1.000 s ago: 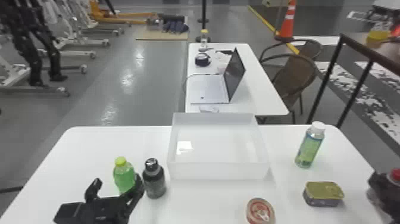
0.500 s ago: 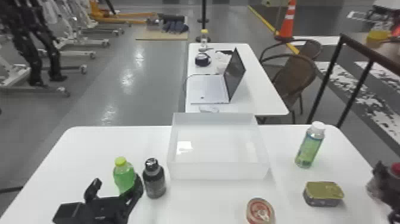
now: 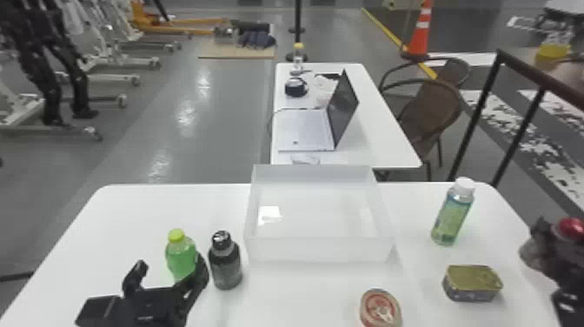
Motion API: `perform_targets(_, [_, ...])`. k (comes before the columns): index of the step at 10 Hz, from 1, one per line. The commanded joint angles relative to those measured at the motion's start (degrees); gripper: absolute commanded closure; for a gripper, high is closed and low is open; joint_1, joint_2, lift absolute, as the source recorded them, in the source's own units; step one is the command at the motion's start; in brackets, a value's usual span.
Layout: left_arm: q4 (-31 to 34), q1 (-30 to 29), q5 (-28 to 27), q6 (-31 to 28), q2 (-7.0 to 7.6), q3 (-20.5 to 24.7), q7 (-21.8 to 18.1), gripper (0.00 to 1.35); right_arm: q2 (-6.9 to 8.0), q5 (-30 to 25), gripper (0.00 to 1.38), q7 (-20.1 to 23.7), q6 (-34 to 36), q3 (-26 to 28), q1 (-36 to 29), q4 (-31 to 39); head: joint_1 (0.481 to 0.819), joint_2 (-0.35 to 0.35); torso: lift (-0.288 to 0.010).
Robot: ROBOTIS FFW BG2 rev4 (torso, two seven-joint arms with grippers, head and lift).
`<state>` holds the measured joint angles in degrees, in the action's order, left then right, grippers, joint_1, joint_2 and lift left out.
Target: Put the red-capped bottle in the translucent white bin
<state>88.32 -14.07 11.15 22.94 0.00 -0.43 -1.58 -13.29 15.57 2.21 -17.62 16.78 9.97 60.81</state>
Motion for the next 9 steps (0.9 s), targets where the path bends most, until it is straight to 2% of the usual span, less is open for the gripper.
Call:
perform_targets(1, [0.01,0.0,0.01,0.0,-0.15,-0.01,-0.01,0.12,1.25,2.27,1.15,0.34,7.95,-0.52,-1.89,9.41,0.549,0.0,-0.1])
perform_targets(2, [-0.08,0.0,0.19,0.0,-0.15,-0.01,-0.01,0.12,1.95,3.85,1.15,0.43,12.96,-1.04,-2.85,14.78,0.549,0.0,-0.1])
perform_targets(5, [0.01,-0.08,0.62,0.0,-0.15,0.07,-0.01,0.12,3.27,6.93,1.15,0.61,19.47,-4.74,-3.2,25.15,0.549,0.0,-0.1])
perform_targets(7, [0.01,-0.17,0.8,0.0,-0.15,0.07,0.08,0.12,3.62,8.69,1.15,0.61,22.02,-7.46,-1.8,28.22,0.549,0.0,-0.1])
perform_targets(9, [0.01,-0.35,1.06,0.0,-0.15,0.16,0.17,0.12,3.88,10.45,1.15,0.61,22.19,-10.8,0.4,26.9,0.549,0.0,-0.1])
